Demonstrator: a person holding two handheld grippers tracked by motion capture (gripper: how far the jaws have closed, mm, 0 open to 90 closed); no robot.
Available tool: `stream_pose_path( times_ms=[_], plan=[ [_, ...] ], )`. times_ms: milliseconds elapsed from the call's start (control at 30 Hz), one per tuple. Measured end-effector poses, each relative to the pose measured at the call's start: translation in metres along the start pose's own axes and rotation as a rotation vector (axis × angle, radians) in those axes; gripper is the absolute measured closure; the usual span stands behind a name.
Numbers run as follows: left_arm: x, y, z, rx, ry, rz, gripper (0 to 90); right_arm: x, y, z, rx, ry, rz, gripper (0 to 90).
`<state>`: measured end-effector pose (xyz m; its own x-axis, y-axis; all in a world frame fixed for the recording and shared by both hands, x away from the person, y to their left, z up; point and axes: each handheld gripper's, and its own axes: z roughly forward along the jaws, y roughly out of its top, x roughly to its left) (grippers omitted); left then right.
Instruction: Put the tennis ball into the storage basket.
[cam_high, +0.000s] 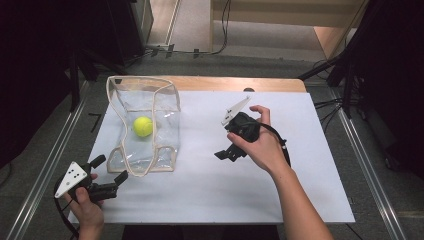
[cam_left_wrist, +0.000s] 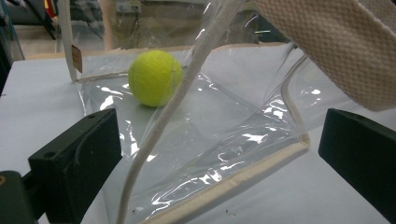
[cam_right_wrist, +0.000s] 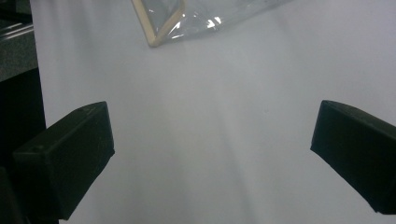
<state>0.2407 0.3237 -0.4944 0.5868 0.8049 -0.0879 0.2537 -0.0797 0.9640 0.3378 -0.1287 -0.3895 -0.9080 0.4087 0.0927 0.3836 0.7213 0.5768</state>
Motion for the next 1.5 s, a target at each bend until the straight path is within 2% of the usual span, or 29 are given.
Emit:
stream_pose_path(
  times_ms=[300,833,1500],
  plan=[
    [0.0,0.0,0.0,0.001,0.002,0.0,0.0,-0.002,-0.021,0.0,0.006,-0.002,0.047,0.0],
    [0.0,0.0,0.0,0.0,-0.001,-0.001,0.0,-0.001,-0.05,0.0,-0.03,-0.028,0.086,0.0],
    [0.0,0.0,0.0,0.001,0.0,0.0,0.0,-0.004,-0.11,-0.001,-0.081,-0.072,0.181,0.0]
  ],
)
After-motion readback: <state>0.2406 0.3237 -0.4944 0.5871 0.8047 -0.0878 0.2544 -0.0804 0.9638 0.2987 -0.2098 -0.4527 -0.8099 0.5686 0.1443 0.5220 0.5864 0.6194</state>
